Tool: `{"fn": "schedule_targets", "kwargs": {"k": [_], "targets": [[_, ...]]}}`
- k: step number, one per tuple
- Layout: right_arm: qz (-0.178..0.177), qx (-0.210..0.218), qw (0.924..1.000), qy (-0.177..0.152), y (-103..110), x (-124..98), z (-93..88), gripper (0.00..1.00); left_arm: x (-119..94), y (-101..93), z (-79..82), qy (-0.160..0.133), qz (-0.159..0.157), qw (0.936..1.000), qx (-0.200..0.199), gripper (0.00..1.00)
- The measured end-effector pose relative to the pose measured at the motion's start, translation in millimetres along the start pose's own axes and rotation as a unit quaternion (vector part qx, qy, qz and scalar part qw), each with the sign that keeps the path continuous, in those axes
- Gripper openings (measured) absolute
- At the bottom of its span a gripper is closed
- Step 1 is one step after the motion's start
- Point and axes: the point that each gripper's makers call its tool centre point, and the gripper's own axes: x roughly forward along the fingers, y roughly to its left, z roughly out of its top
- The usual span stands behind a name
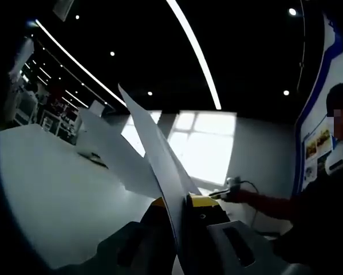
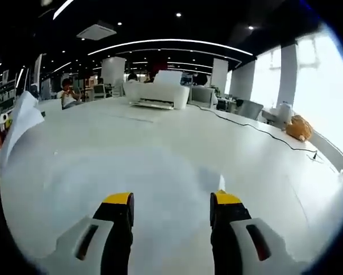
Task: Organize the stack of printing papers by aligning and flattening the scattered papers on the table
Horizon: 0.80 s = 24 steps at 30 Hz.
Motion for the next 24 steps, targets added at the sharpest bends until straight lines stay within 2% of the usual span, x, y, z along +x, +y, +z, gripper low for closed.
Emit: {"fn": "schedule_targets", "kwargs": {"k": [6, 14, 20, 24], "targets": [[-0.009, 0.008, 0.9999, 0.011, -27.3, 21.4, -6.0, 0.49, 0.1, 0.3, -0.7, 0.002, 0.001, 1.0000, 0.000, 0.08], [-0.024, 0.024, 0.9994, 0.012, -49.5, 39.3, -9.2, 0.49, -0.1, 1.4, -0.8, 0.003, 0.002, 1.0000, 0.000, 0.08], [-0.024, 0.030, 0.9991, 0.017, -55.9, 47.1, -14.6, 0.49, -0.1, 1.8, -0.6, 0.003, 0.001, 1.0000, -0.001, 0.08], [-0.035, 0.045, 0.9982, 0.017, -74.8, 61.5, -17.4, 0.49, -0.2, 1.6, -0.1, 0.002, 0.000, 1.0000, -0.001, 0.08]]}}
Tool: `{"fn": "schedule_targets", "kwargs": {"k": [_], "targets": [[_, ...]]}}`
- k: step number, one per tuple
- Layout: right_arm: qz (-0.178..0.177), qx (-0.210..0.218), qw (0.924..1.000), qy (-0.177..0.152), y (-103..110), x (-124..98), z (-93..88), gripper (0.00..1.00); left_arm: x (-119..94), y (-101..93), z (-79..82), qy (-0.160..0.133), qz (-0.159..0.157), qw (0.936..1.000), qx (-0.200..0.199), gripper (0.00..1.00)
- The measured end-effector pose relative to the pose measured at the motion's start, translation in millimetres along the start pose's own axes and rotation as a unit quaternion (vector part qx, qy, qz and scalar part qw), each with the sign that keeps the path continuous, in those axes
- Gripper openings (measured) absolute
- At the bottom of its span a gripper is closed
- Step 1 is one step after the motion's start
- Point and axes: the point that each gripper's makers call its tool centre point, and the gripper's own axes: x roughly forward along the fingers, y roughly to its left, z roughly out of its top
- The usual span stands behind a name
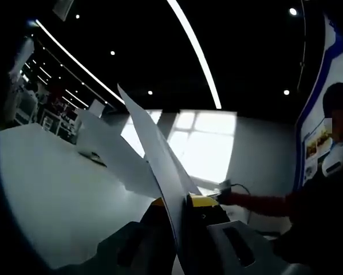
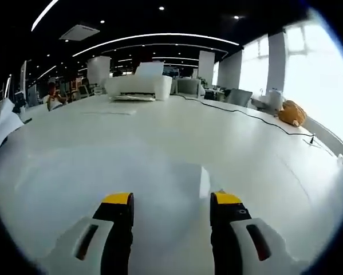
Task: Organize the stack of printing papers by aligning and flattening the scattered papers on the table
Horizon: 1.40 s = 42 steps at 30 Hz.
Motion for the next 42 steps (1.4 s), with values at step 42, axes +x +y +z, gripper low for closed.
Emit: {"fn": "schedule_targets", "kwargs": {"k": [42], "targets": [[0.022, 0.062, 0.9964, -0.054, 17.0, -10.2, -4.7, 0.10, -0.1, 0.9, -0.6, 0.002, 0.002, 1.0000, 0.006, 0.08]]}}
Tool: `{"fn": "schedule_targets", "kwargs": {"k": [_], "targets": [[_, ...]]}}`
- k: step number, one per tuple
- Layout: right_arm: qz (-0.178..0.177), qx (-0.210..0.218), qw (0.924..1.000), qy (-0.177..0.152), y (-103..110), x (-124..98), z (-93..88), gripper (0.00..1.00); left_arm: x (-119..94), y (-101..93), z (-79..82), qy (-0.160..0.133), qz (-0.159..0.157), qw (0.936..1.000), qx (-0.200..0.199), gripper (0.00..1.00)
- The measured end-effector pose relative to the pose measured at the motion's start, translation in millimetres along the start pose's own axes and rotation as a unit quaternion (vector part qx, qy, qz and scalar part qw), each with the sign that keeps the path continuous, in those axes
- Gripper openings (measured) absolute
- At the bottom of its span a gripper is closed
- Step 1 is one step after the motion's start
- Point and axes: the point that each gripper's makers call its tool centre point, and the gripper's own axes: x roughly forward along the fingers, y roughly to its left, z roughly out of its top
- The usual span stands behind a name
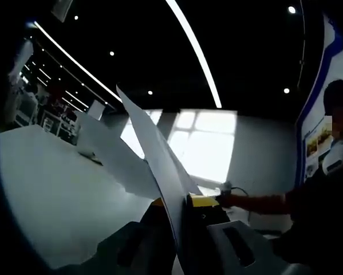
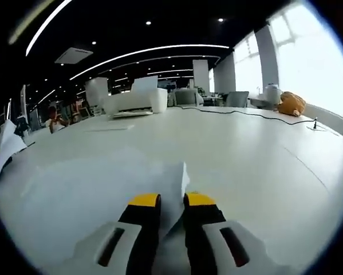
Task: Organize the stack of printing papers by aligning and flattening the scattered papers on the table
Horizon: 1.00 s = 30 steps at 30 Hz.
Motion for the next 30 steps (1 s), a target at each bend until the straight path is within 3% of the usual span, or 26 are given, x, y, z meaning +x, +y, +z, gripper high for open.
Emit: {"fn": "schedule_targets", "kwargs": {"k": [3, 20, 27, 30], "targets": [[-0.001, -0.001, 1.0000, -0.003, -6.4, 1.2, 2.4, 0.00, 0.1, 0.1, -0.2, 0.000, 0.000, 1.0000, 0.000, 0.08], [0.015, 0.000, 0.9972, -0.073, -12.1, -5.7, 33.2, 0.00, 0.4, -0.2, -0.8, 0.000, 0.000, 1.0000, 0.001, 0.08], [0.026, -0.005, 0.9945, -0.101, -4.4, -15.8, 50.7, 0.00, 0.5, -1.7, -0.5, -0.001, -0.002, 1.0000, 0.001, 0.08], [0.038, -0.007, 0.9923, -0.118, -1.7, -20.2, 66.6, 0.00, 0.3, -1.8, -0.4, -0.002, -0.003, 1.0000, 0.001, 0.08]]}}
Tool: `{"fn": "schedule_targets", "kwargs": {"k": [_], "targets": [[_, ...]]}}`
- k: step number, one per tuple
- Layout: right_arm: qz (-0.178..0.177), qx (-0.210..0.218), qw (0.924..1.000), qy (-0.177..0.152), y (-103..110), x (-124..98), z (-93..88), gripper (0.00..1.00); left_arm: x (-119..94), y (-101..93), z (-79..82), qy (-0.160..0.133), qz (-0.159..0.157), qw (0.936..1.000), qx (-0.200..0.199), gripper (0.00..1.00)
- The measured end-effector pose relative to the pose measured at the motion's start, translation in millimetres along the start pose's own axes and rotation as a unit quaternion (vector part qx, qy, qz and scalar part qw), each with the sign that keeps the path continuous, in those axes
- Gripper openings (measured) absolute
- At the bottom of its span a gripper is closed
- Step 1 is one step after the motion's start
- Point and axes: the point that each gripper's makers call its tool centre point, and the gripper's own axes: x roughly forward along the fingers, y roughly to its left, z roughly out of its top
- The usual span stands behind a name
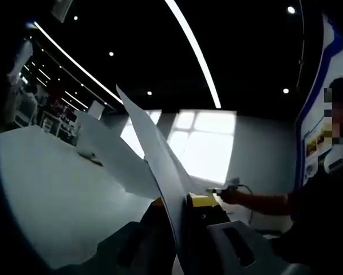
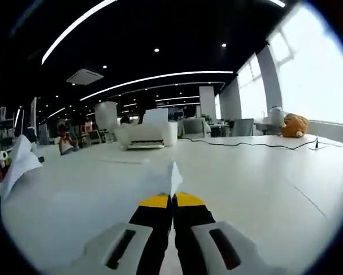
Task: Organize the stack of printing papers by aligning and flattening the scattered papers on the table
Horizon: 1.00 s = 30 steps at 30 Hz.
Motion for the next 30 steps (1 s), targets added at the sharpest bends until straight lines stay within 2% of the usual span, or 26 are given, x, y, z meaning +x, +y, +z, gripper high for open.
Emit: {"fn": "schedule_targets", "kwargs": {"k": [12, 19, 30], "targets": [[0.039, -0.017, 0.9973, -0.060, 37.6, -23.1, 62.9, 0.00, -0.9, -1.3, 1.3, -0.003, -0.004, 1.0000, 0.003, 0.08], [0.070, -0.041, 0.9925, -0.092, 79.8, -45.2, 102.4, 0.00, -0.6, -3.3, 0.7, 0.000, -0.010, 0.9999, 0.006, 0.08], [0.090, -0.068, 0.9857, -0.125, 119.7, -62.0, 148.3, 0.00, -0.2, -6.0, 0.7, 0.000, -0.014, 0.9999, 0.009, 0.08]]}}
